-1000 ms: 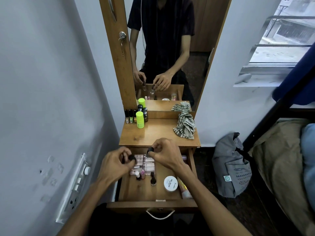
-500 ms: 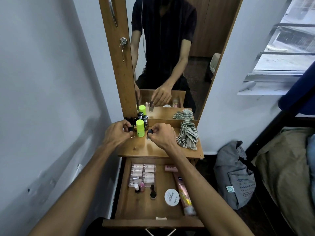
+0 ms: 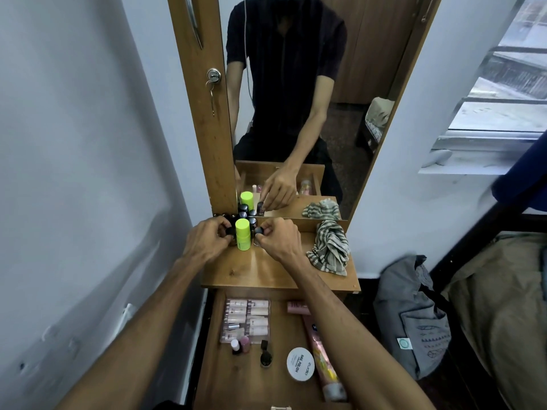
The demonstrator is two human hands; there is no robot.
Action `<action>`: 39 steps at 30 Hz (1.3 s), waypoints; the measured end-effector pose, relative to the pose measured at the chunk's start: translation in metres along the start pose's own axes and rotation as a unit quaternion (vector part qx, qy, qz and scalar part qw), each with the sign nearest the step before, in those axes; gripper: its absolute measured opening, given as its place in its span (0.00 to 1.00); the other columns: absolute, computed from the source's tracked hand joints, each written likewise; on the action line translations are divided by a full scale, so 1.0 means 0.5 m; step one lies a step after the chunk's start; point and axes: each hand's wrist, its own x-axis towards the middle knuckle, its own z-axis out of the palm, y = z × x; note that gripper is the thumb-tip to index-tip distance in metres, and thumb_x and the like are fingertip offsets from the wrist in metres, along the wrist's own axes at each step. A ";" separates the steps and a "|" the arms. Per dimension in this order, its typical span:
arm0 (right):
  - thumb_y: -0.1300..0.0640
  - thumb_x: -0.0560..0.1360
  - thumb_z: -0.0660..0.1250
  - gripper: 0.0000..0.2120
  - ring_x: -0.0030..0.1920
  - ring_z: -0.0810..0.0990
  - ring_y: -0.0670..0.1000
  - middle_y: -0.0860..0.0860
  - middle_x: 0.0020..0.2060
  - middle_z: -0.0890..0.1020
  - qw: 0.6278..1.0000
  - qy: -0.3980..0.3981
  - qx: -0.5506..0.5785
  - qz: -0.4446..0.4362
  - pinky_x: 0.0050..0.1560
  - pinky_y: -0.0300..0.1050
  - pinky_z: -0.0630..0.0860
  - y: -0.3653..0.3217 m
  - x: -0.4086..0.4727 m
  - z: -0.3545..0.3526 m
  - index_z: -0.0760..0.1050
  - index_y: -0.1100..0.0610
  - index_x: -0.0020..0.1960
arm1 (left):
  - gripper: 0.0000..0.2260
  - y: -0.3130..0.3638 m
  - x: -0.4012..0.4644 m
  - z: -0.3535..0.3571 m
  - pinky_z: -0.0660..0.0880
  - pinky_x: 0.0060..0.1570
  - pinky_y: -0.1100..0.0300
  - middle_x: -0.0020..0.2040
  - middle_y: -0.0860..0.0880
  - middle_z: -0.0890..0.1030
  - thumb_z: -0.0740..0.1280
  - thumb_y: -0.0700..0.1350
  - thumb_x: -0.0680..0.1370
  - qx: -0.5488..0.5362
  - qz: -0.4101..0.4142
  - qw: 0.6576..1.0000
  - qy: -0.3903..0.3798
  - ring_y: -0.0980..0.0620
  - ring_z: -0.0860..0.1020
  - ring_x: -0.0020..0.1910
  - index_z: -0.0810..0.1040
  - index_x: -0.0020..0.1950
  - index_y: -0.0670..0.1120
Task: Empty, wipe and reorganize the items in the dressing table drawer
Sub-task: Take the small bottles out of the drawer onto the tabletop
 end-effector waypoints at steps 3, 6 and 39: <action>0.50 0.70 0.72 0.07 0.43 0.83 0.53 0.46 0.35 0.84 1.000 -0.005 0.012 0.000 0.45 0.49 0.80 -0.001 0.007 0.007 0.85 0.51 0.45 | 0.12 -0.002 0.002 0.003 0.70 0.42 0.58 0.45 0.53 0.81 0.73 0.46 0.75 -0.001 -0.001 1.000 0.002 0.50 0.78 0.46 0.80 0.57 0.52; 0.50 0.70 0.73 0.08 0.44 0.83 0.52 0.45 0.37 0.85 1.000 -0.008 0.020 0.000 0.46 0.47 0.80 -0.002 0.009 0.010 0.85 0.50 0.47 | 0.12 0.000 0.000 0.006 0.69 0.42 0.59 0.46 0.52 0.81 0.73 0.46 0.75 -0.001 0.003 1.000 0.004 0.52 0.77 0.45 0.80 0.58 0.51; 0.53 0.67 0.68 0.07 0.36 0.82 0.41 0.42 0.33 0.85 0.996 -0.074 -0.004 -0.058 0.42 0.46 0.83 0.111 -0.229 -0.001 0.85 0.49 0.41 | 0.04 0.002 -0.341 0.080 0.75 0.39 0.60 0.39 0.60 0.77 0.71 0.45 0.70 -0.025 0.040 0.999 -0.014 0.58 0.76 0.38 0.81 0.43 0.53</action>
